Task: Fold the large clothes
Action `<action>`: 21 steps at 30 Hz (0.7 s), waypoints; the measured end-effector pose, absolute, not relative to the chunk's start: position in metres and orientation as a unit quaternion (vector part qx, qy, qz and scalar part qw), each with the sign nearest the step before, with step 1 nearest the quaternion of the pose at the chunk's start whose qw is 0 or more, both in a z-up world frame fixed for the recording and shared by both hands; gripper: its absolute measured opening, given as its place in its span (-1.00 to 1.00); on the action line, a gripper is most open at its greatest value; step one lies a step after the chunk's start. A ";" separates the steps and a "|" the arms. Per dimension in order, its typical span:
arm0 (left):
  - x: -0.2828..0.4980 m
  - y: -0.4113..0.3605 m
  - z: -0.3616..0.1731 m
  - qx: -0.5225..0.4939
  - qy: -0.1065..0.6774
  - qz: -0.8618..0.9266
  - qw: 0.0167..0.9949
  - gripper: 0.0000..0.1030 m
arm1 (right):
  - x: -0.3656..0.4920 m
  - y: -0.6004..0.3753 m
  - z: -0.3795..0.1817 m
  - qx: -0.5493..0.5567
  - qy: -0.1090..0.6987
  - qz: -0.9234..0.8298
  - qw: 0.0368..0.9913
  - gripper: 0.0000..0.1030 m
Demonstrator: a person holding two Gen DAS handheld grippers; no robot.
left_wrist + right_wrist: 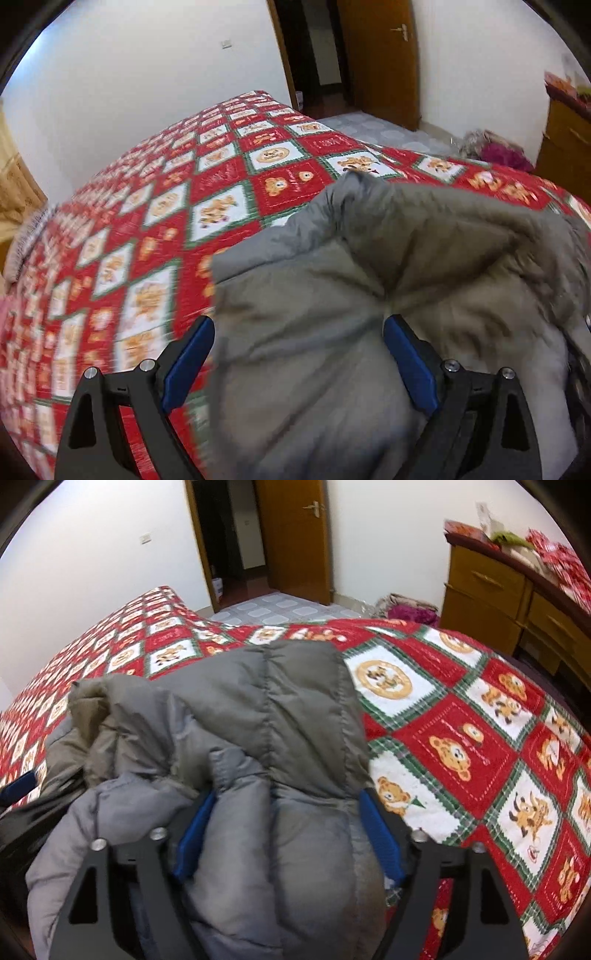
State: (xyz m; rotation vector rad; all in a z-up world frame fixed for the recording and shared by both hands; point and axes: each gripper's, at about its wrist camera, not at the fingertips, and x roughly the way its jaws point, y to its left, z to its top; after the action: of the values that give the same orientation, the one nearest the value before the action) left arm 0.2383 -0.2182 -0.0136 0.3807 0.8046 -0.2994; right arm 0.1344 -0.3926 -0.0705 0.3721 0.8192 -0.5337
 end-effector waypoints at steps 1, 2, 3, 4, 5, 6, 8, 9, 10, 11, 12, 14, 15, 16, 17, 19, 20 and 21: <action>0.228 -0.212 -0.005 0.187 0.379 -0.137 0.896 0.82 | 0.134 -0.395 -0.071 0.182 0.392 -0.257 0.864 0.72; 0.219 -0.206 0.002 0.188 0.372 -0.135 0.899 0.82 | 0.133 -0.396 -0.071 0.187 0.391 -0.256 0.864 0.73; 0.207 -0.199 0.011 0.186 0.361 -0.138 0.903 0.82 | 0.132 -0.397 -0.071 0.188 0.390 -0.257 0.864 0.73; 0.196 -0.192 0.018 0.184 0.354 -0.139 0.906 0.82 | 0.132 -0.396 -0.070 0.186 0.389 -0.257 0.865 0.73; 0.187 -0.186 0.025 0.182 0.349 -0.139 0.908 0.82 | 0.130 -0.395 -0.068 0.184 0.385 -0.255 0.868 0.73; 0.178 -0.180 0.029 0.180 0.346 -0.140 0.910 0.82 | 0.129 -0.395 -0.067 0.185 0.382 -0.252 0.870 0.73; 0.165 -0.170 0.037 0.173 0.346 -0.145 0.911 0.82 | 0.124 -0.396 -0.061 0.190 0.377 -0.242 0.873 0.73; 0.160 -0.165 0.040 0.170 0.347 -0.151 0.910 0.82 | 0.121 -0.396 -0.056 0.189 0.374 -0.237 0.877 0.72; 0.154 -0.161 0.043 0.167 0.348 -0.155 0.909 0.82 | 0.114 -0.394 -0.047 0.187 0.365 -0.232 0.882 0.72; 0.148 -0.155 0.047 0.162 0.347 -0.159 0.910 0.82 | 0.105 -0.391 -0.038 0.183 0.352 -0.227 0.889 0.72; 0.144 -0.151 0.049 0.156 0.346 -0.160 0.911 0.82 | 0.099 -0.388 -0.031 0.178 0.343 -0.226 0.894 0.72; 0.135 -0.138 0.051 0.140 0.347 -0.165 0.913 0.82 | 0.081 -0.379 -0.013 0.166 0.322 -0.218 0.906 0.72; 0.131 -0.133 0.051 0.134 0.349 -0.170 0.912 0.82 | 0.070 -0.373 -0.005 0.160 0.311 -0.215 0.912 0.72; 0.126 -0.127 0.049 0.131 0.351 -0.173 0.911 0.82 | 0.058 -0.365 0.004 0.152 0.300 -0.213 0.917 0.72; 0.122 -0.123 0.048 0.128 0.353 -0.175 0.910 0.82 | 0.049 -0.356 0.009 0.145 0.294 -0.209 0.921 0.72; 0.111 -0.112 0.043 0.121 0.355 -0.172 0.911 0.82 | 0.038 -0.339 0.013 0.133 0.289 -0.187 0.930 0.72; 0.106 -0.107 0.041 0.118 0.356 -0.168 0.912 0.82 | 0.030 -0.324 0.013 0.123 0.288 -0.171 0.934 0.72; 0.100 -0.103 0.039 0.113 0.359 -0.165 0.911 0.82 | 0.028 -0.315 0.012 0.115 0.288 -0.164 0.937 0.72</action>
State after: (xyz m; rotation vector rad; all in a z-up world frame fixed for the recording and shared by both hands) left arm 0.1000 -0.1025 0.0385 0.2339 0.7408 -0.3398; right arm 0.0279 -0.3153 0.0115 0.2346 0.5877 -0.3357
